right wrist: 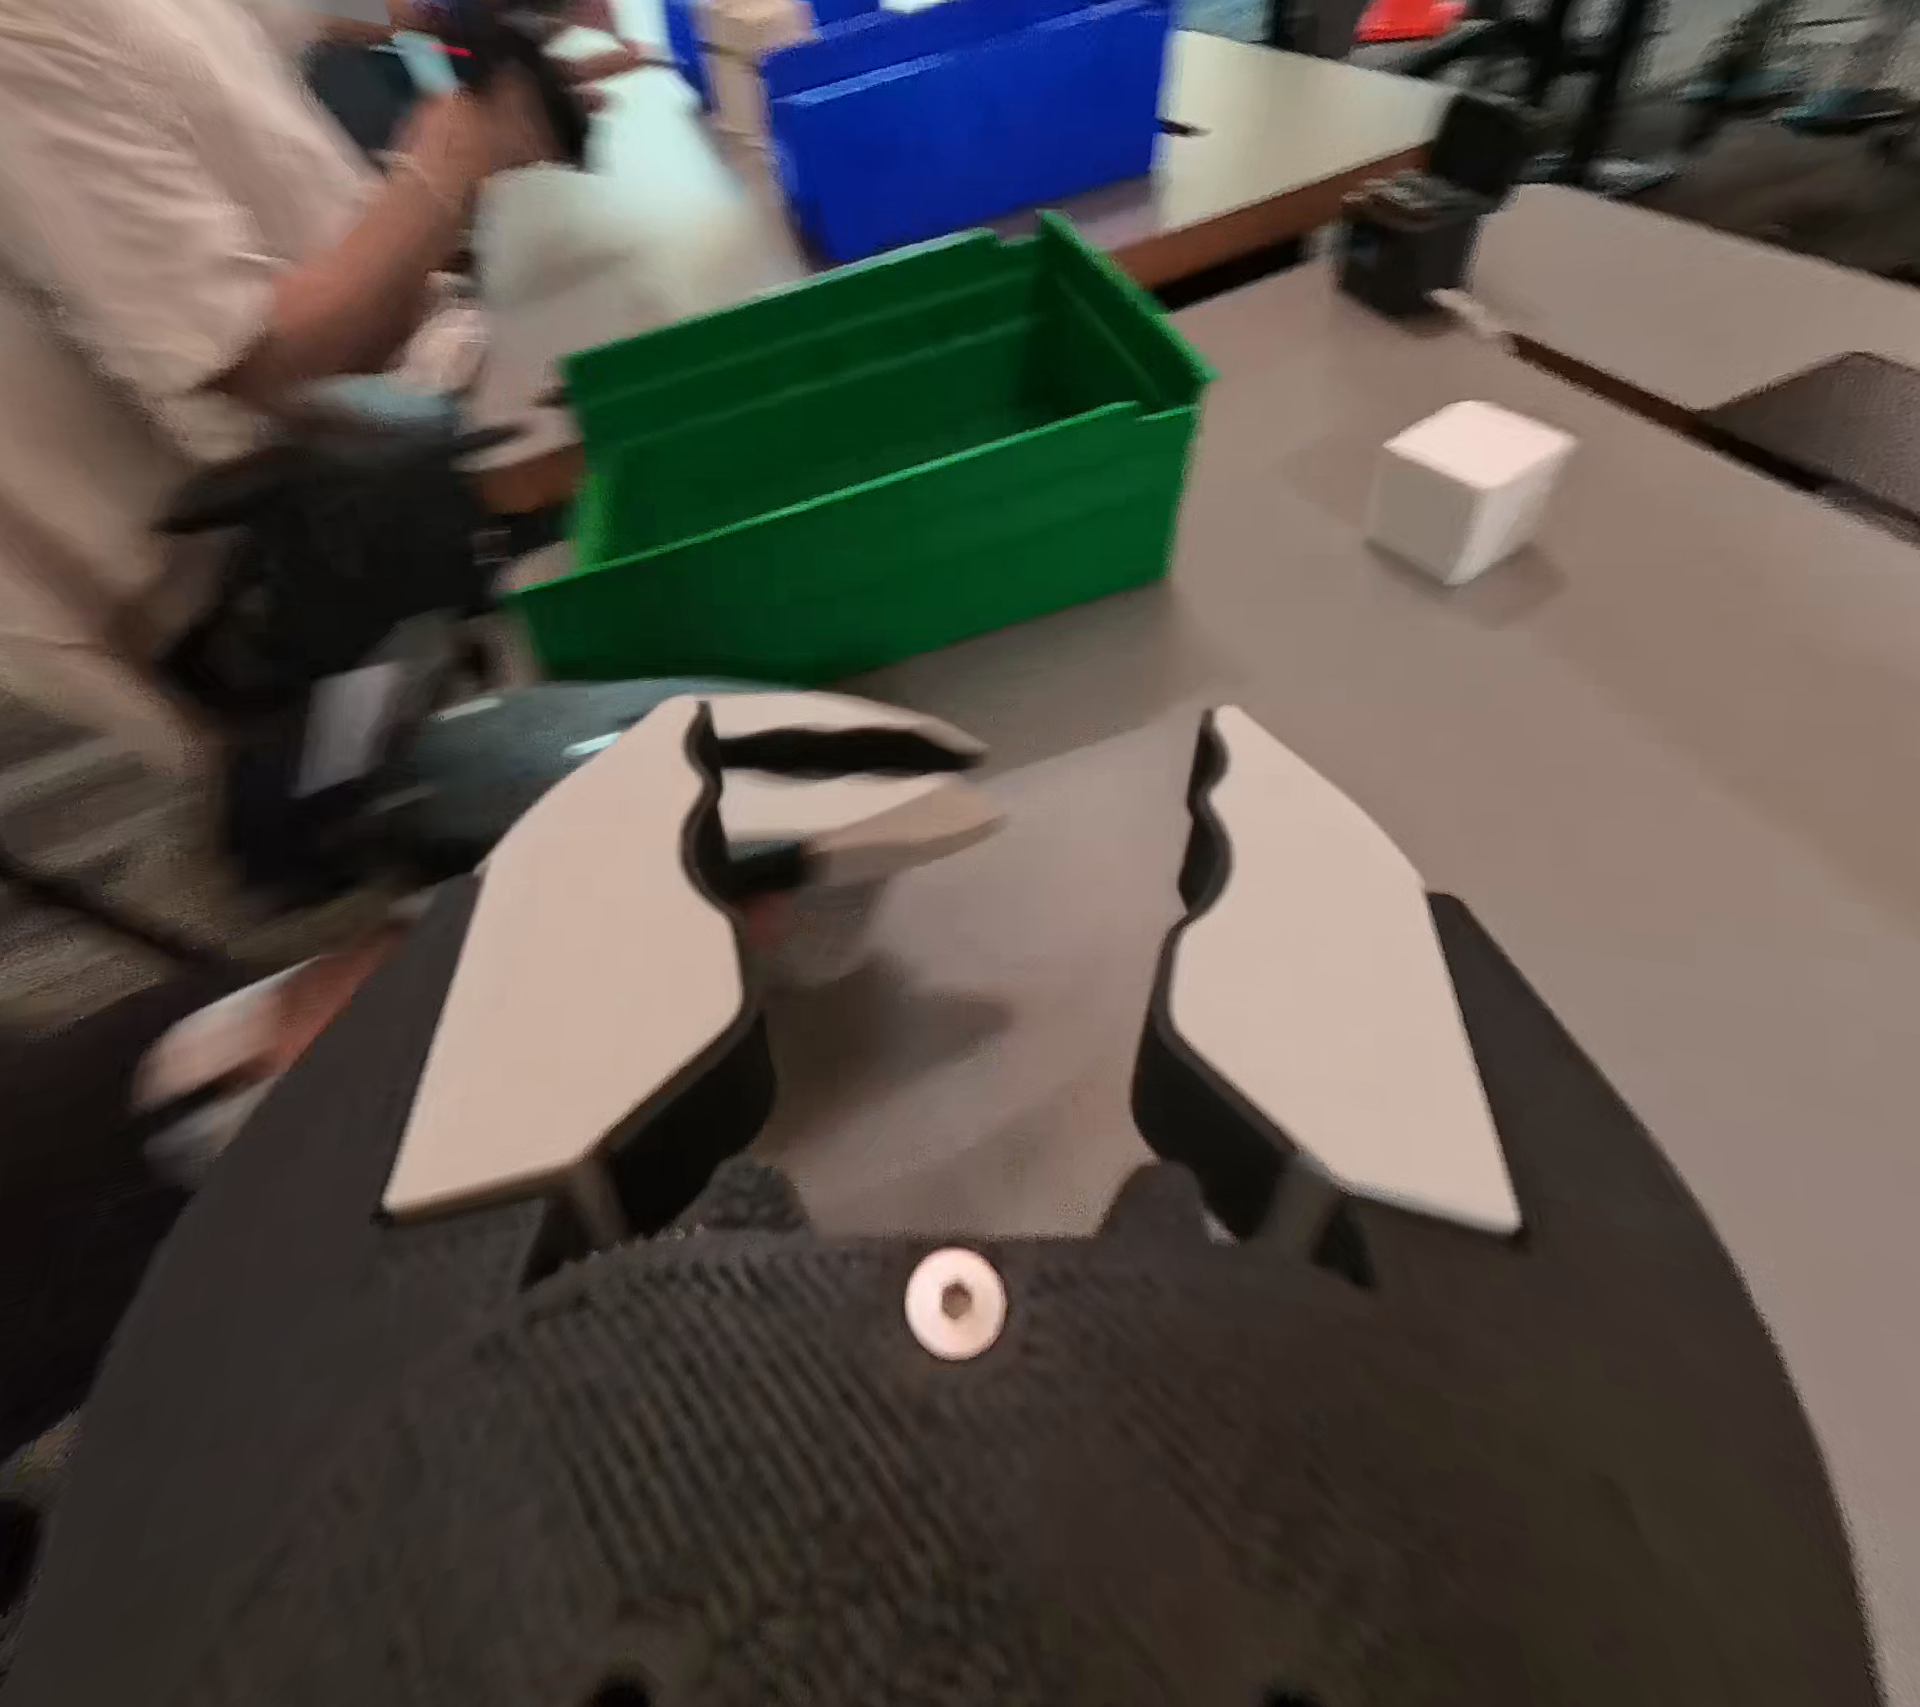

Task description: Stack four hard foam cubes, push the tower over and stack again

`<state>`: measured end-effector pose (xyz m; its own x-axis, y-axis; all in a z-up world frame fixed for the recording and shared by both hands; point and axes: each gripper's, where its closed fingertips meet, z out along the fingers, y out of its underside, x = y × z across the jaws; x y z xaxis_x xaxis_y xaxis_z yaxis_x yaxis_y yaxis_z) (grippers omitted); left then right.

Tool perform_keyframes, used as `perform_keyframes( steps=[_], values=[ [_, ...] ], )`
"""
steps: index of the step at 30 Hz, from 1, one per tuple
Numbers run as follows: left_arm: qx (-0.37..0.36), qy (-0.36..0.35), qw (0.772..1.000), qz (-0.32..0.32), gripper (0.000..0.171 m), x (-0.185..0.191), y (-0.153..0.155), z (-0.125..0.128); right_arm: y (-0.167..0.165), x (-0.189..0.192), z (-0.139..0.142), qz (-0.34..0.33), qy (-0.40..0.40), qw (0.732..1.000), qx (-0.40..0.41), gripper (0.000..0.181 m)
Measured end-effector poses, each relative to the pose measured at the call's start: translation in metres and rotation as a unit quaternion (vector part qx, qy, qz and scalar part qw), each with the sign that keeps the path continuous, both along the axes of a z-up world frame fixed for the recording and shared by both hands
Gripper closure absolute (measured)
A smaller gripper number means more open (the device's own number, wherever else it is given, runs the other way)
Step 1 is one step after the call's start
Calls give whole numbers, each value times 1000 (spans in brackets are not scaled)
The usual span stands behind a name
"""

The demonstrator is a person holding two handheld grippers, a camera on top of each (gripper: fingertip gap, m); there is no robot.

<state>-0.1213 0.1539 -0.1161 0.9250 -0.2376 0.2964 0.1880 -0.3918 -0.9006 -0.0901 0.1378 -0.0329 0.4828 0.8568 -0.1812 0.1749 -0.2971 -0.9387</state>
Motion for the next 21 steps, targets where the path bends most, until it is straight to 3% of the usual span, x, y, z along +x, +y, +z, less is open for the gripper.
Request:
perform_keyframes(
  steps=[3, 6, 8, 11, 13, 16, 18, 21],
  values=[
    [-8, 12, 999, 28, 145, -16, 3, -2, 93, -14, -21, -111, 25, 993, 29, 104],
    [-12, -2, 999, 35, 145, -26, 6, -2, 160, -30, -40, -150, 47, 987, 9, 92],
    [-6, -23, 999, 35, 145, -29, 7, 3, 198, -43, -54, -160, 26, 987, 13, 84],
    [-9, -49, 998, 30, 145, -31, 9, 6, 248, -55, -84, -164, -67, 984, 37, 84],
    [-15, -70, 997, 23, 145, -31, 11, 6, 269, -63, -102, -148, -104, 983, 30, 90],
    [-20, -102, 994, 14, 145, -30, 12, 8, 279, -82, -112, -88, -118, 989, 14, 85],
    [-22, -120, 992, 11, 145, -30, 13, 8, 285, -88, -117, -81, -135, 987, 10, 103],
    [-10, -132, 991, 29, 149, -36, 15, 13, 285, -91, -124, -87, -151, 985, -11, 111]
  ],
)
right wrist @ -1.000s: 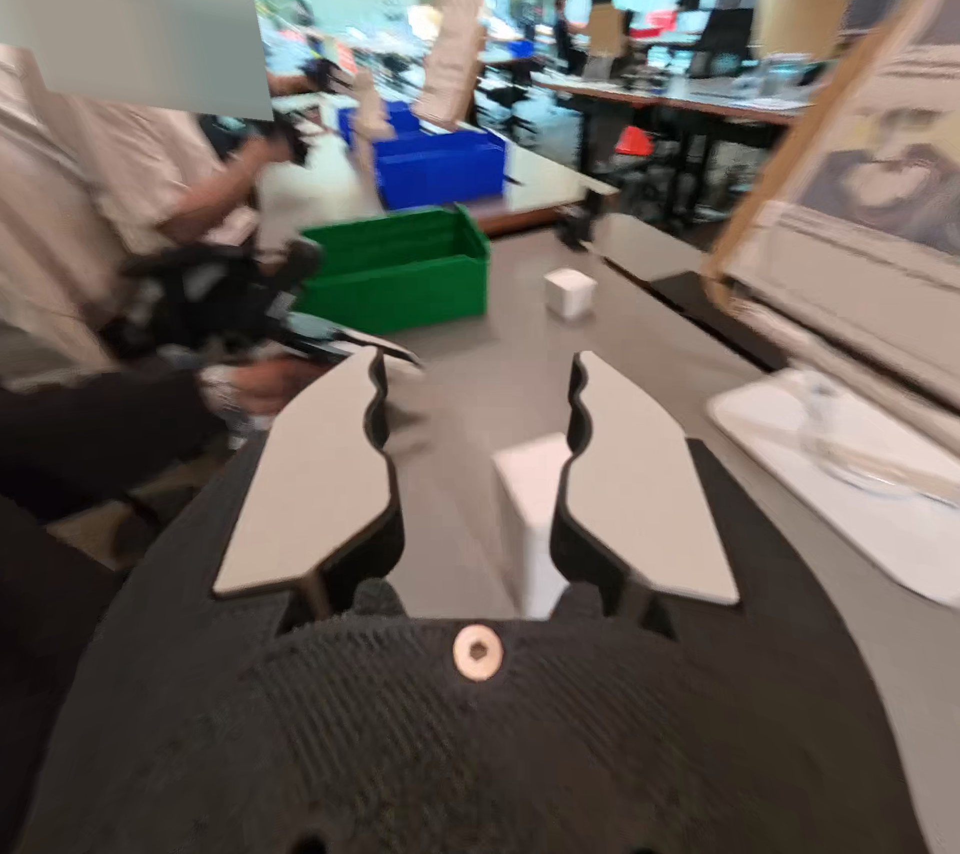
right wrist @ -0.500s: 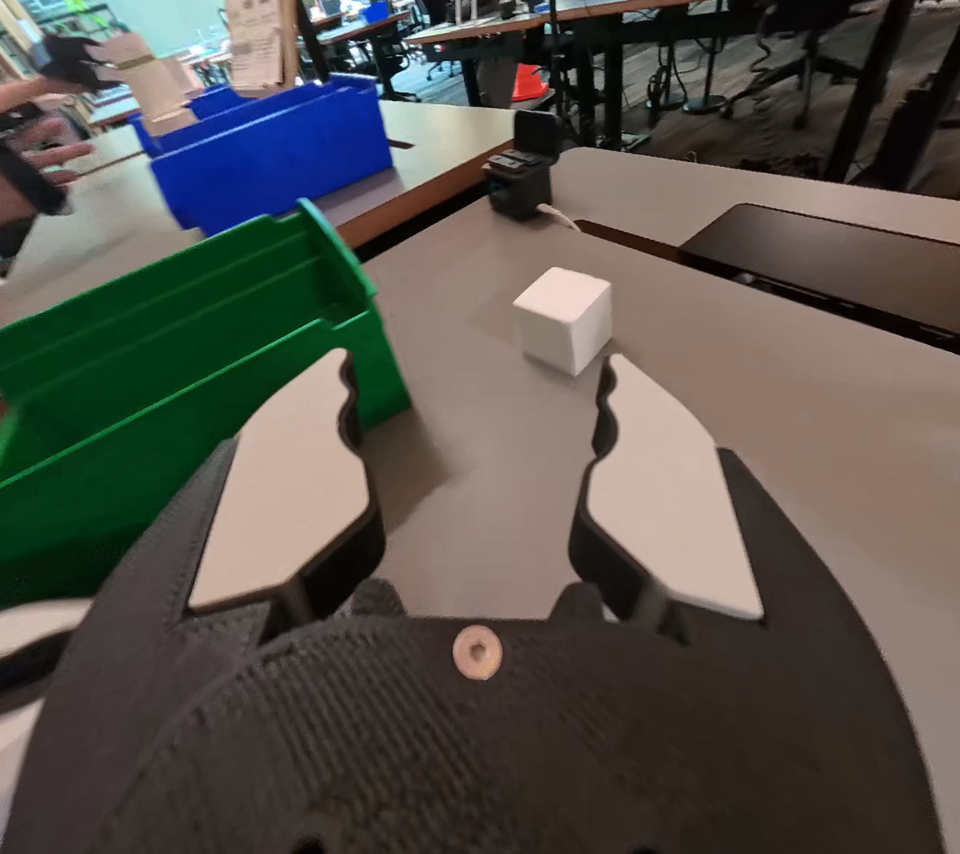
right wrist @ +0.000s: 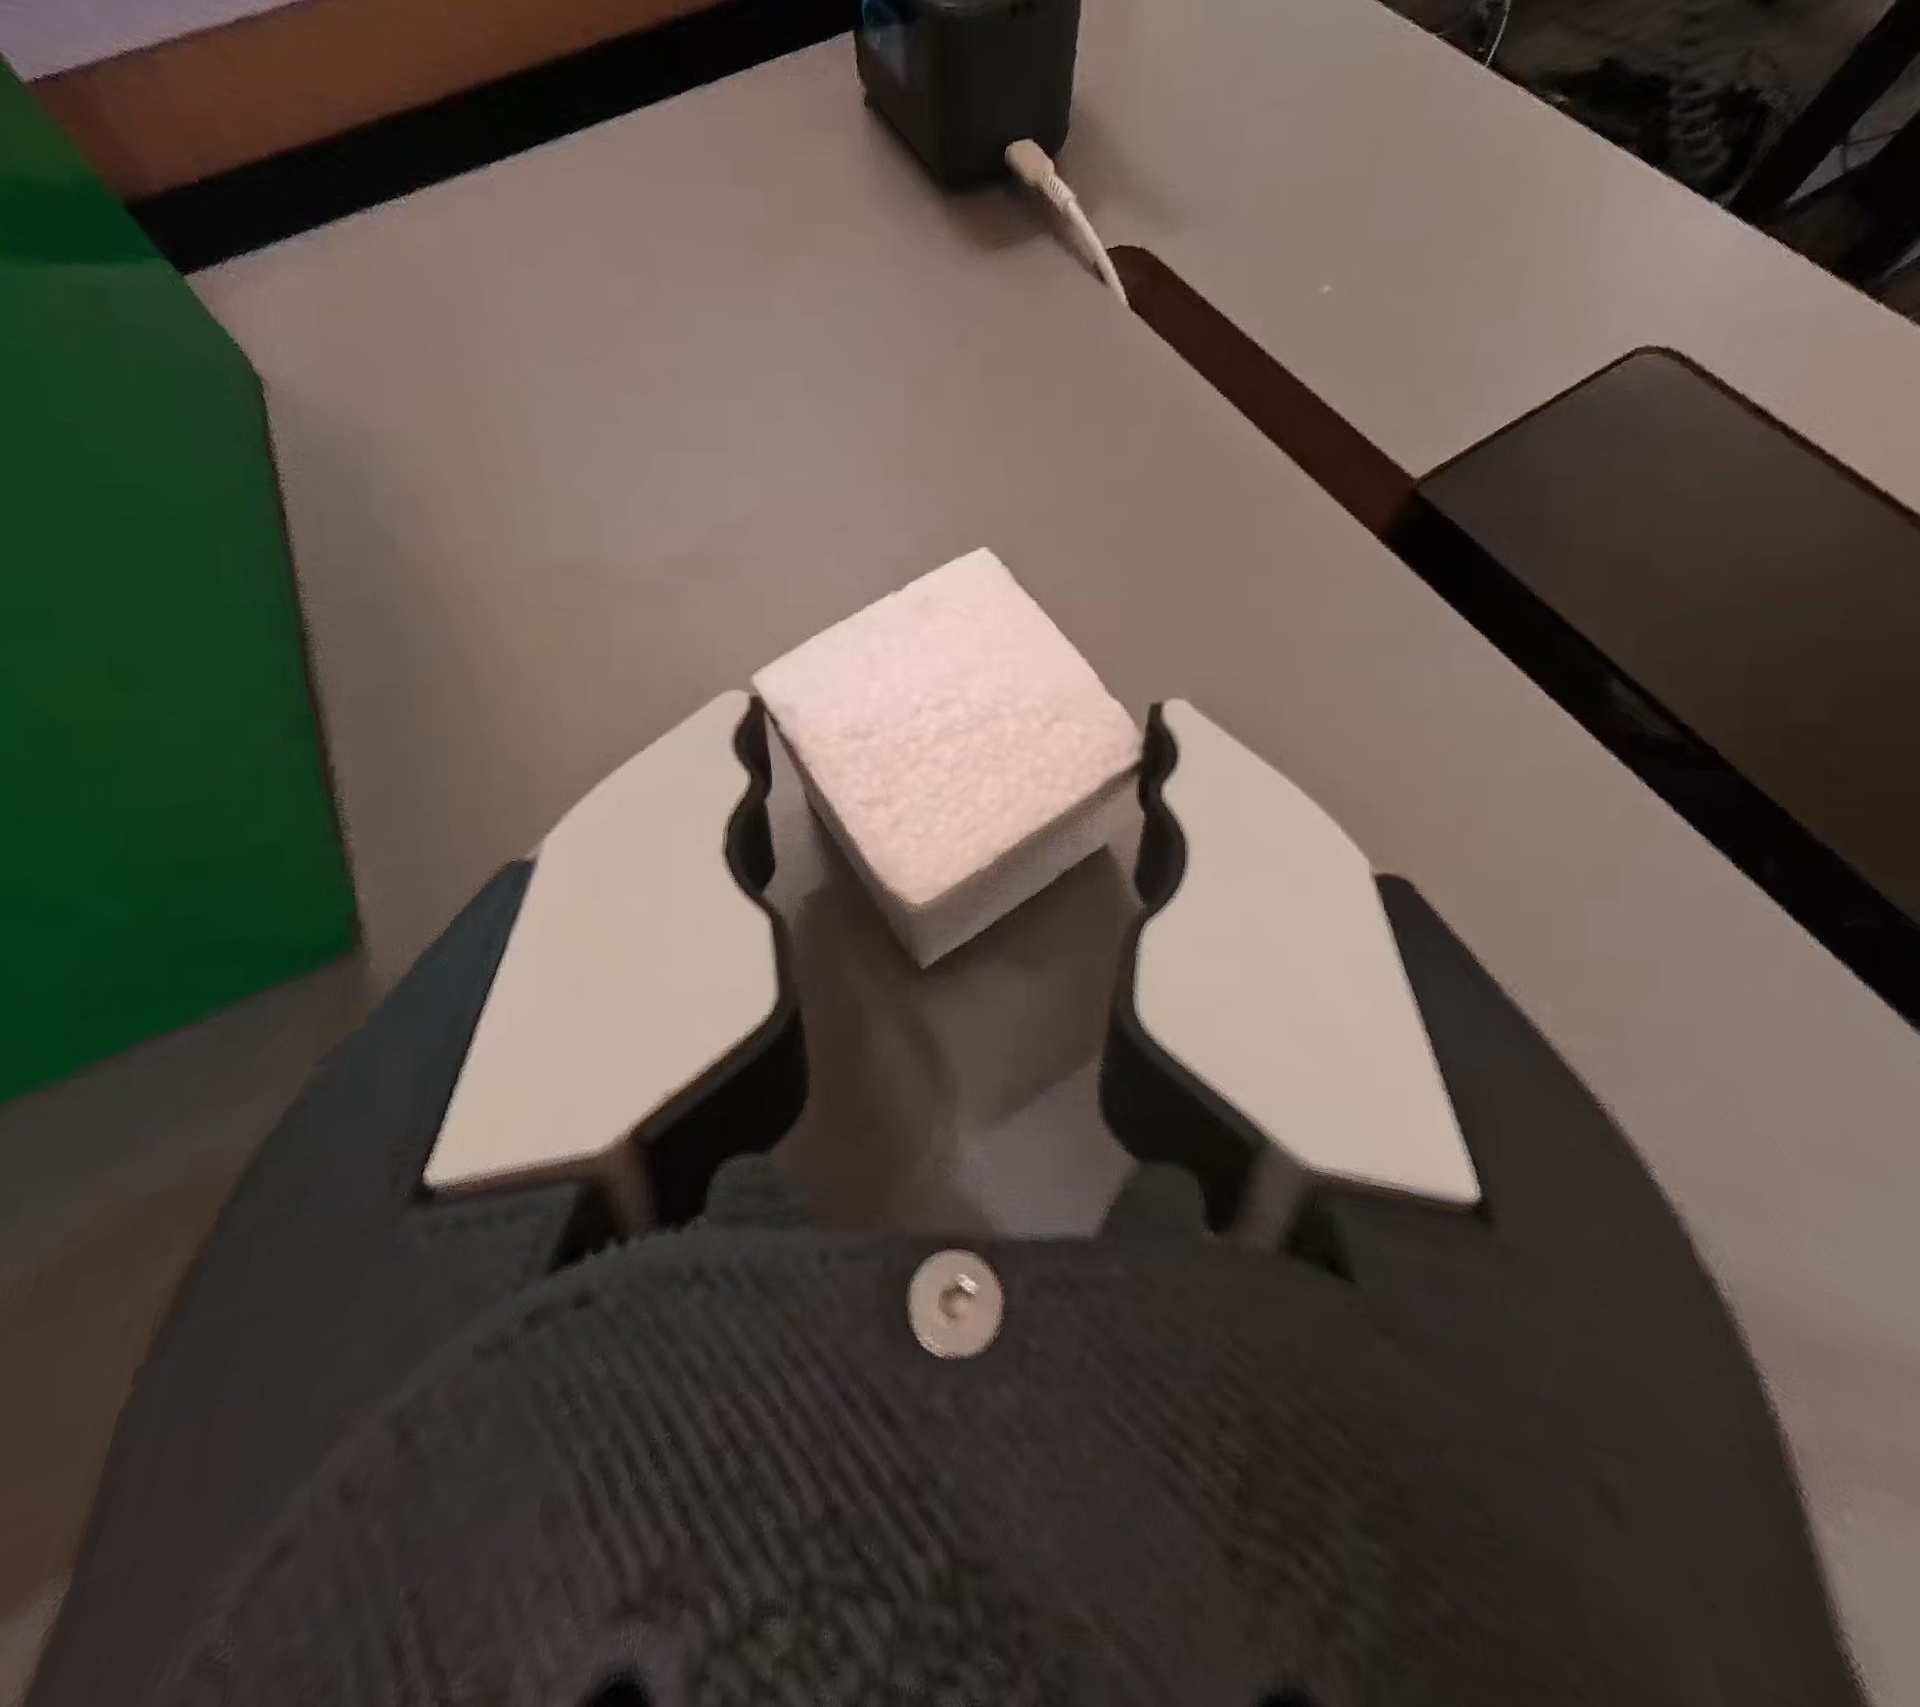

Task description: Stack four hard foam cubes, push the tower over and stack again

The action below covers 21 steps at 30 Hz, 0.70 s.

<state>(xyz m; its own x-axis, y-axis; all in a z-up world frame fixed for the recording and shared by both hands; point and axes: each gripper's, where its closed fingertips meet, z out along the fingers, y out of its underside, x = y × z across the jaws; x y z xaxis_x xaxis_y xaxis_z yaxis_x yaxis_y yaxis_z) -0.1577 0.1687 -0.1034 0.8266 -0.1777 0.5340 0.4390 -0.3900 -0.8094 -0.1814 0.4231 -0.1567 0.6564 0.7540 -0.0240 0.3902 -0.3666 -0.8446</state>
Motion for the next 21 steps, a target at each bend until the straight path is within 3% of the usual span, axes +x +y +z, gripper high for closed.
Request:
perform_keyframes(
  steps=[3, 6, 8, 11, 14, 16, 18, 21],
  values=[
    [13, 18, 1000, 11, 151, -6, 0, 6, -8, 5, 31, -46, 62, 997, 18, 112],
    [15, 29, 999, 9, 150, -2, -1, 5, -41, 13, 116, -67, 165, 982, 70, 112],
    [12, 31, 999, -2, 150, 4, -2, 3, -88, 16, 181, -49, 213, 972, 89, 112],
    [12, 47, 999, -14, 149, 13, -3, 2, -202, 22, 238, 26, 250, 966, 61, 112],
    [18, 61, 998, -21, 149, 21, -5, 4, -317, 56, 247, 90, 225, 966, 87, 112],
    [19, 75, 997, -31, 149, 30, -9, 2, -362, 97, 233, 84, 179, 971, 134, 112],
    [20, 89, 995, -47, 149, 43, -14, -1, -380, 146, 209, 50, 115, 975, 182, 112],
    [28, 118, 990, -78, 149, 67, -25, -4, -379, 236, 172, -28, 9, 968, 247, 112]
  ],
)
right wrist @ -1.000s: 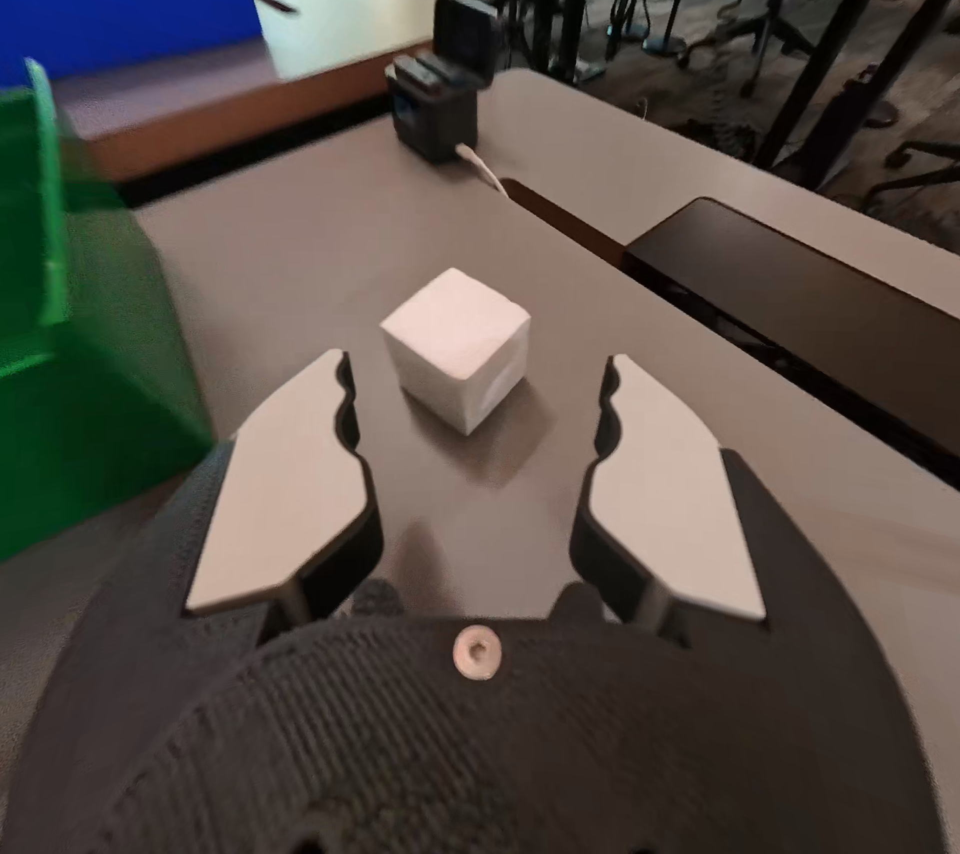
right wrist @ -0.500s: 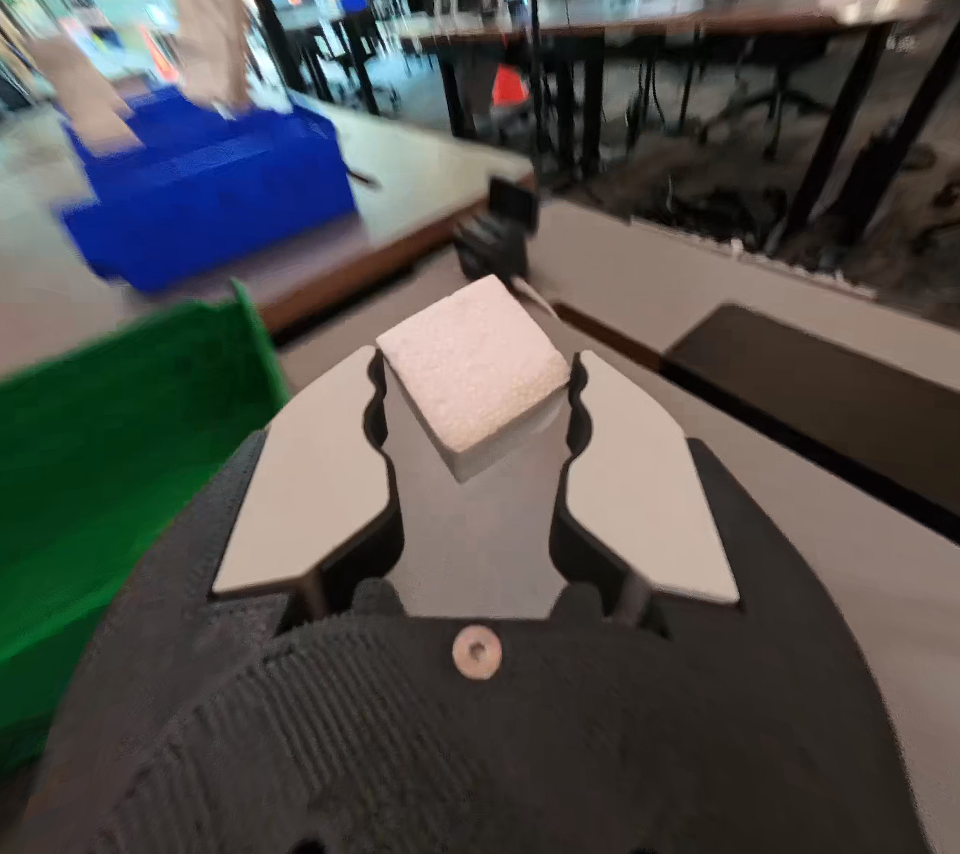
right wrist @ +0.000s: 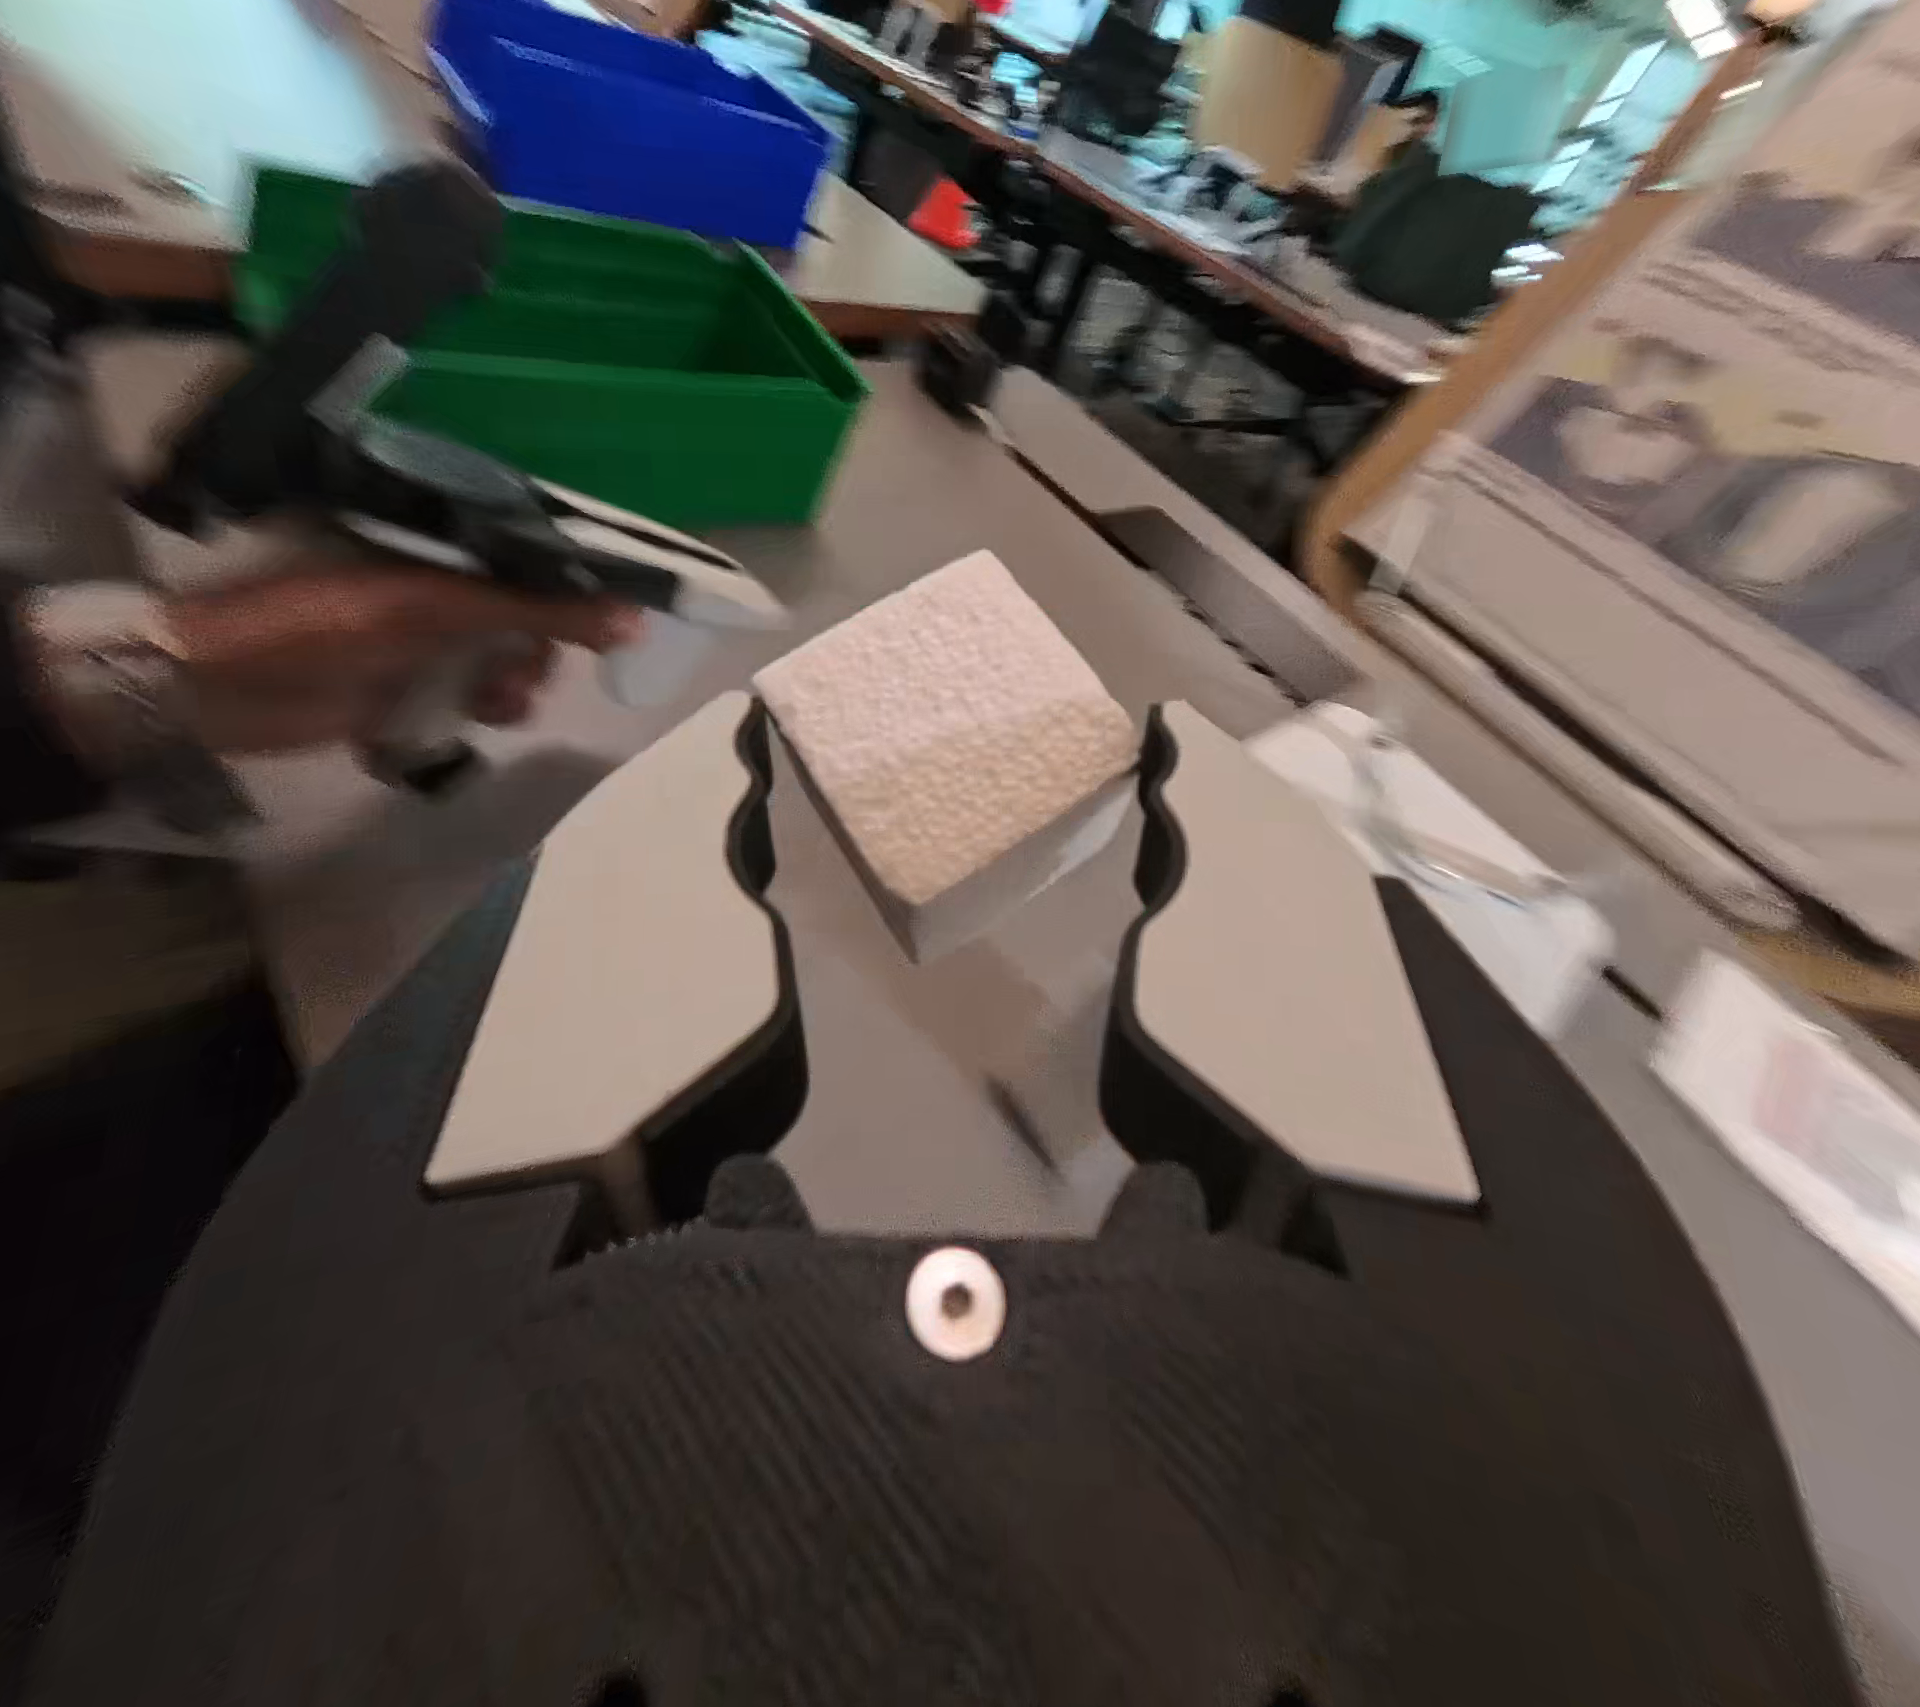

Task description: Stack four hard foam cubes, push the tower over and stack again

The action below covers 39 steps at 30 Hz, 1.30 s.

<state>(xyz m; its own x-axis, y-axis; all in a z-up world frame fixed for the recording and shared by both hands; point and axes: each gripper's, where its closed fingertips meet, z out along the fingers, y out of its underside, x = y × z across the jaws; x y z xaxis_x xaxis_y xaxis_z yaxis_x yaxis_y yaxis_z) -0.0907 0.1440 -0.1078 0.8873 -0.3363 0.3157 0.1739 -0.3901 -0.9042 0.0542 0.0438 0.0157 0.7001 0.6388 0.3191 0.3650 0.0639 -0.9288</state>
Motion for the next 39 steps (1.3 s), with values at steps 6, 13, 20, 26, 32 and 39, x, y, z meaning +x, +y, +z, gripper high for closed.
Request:
perform_keyframes(
  steps=[6, 13, 20, 26, 32, 39],
  values=[
    [28, 43, 998, -26, 149, 42, -7, 7, 6, 163, -74, -151, -83, 985, 30, 112],
    [10, 12, 996, -93, 146, 93, -3, 2, 10, 185, -123, -129, 58, 976, -163, 112],
    [9, 8, 988, -152, 146, 126, 8, -2, 0, 192, -159, -147, -7, 969, -197, 111],
    [8, 10, 985, -173, 146, 141, 21, -2, -9, 206, -155, -173, 50, 961, -212, 89],
    [10, 27, 983, -184, 146, 148, 29, -5, -31, 226, -120, -162, 104, 967, -165, 85],
    [13, 17, 986, -167, 146, 136, 37, -2, -42, 222, -136, -121, 23, 979, -163, 93]
  ],
)
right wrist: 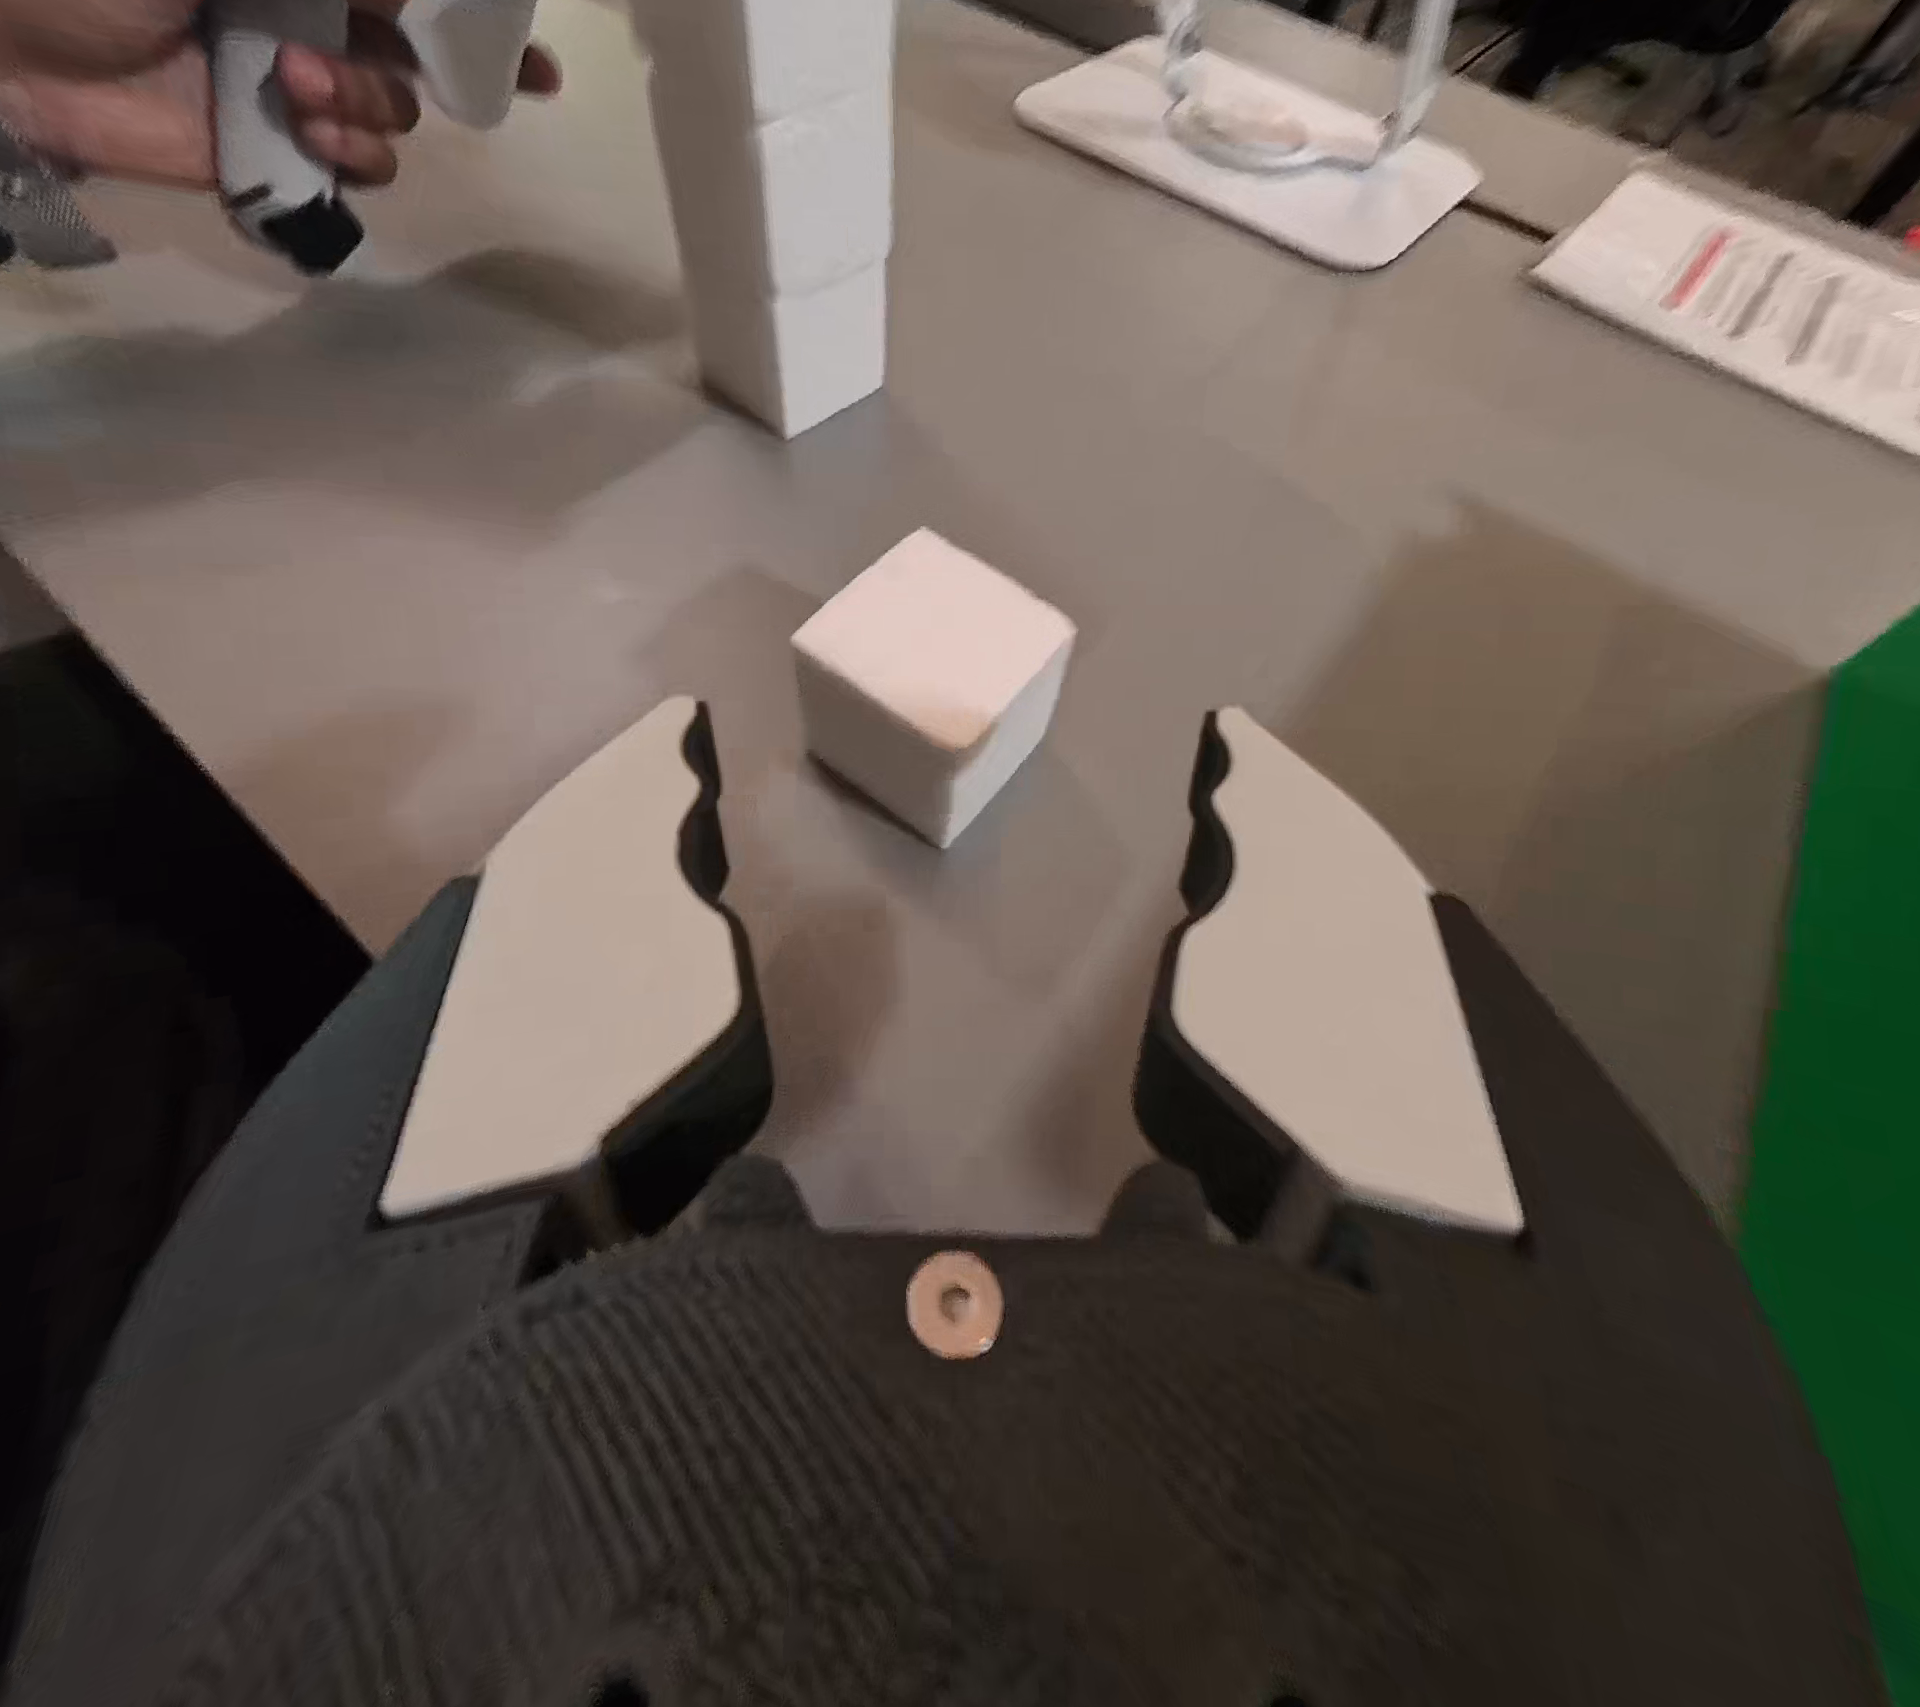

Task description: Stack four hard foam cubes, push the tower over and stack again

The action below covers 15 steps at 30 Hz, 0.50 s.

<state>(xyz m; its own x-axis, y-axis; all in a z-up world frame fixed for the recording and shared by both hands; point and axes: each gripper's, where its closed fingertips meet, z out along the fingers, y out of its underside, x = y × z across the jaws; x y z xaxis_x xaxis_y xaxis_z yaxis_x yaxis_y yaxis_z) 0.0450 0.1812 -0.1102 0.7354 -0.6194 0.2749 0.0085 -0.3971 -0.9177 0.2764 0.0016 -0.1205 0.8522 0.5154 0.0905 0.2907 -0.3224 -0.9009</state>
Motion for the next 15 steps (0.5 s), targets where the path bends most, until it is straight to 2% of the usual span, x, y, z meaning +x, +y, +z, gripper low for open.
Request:
perform_keyframes(
  steps=[4, 8, 12, 15],
  values=[
    [4, -1, 1000, 0, 146, -3, 1, 1, 5, 3, -27, 22, -50, 998, -35, 92],
    [9, 17, 1000, -6, 146, 1, -1, -4, 10, 3, -31, 42, -34, 998, -41, 98],
    [21, 29, 999, -12, 146, 5, -2, -4, 21, 5, -39, 39, -67, 996, -38, 114],
    [15, 28, 999, -15, 146, 6, -1, -7, 26, -5, -43, 44, -92, 994, -43, 117]
  ],
)
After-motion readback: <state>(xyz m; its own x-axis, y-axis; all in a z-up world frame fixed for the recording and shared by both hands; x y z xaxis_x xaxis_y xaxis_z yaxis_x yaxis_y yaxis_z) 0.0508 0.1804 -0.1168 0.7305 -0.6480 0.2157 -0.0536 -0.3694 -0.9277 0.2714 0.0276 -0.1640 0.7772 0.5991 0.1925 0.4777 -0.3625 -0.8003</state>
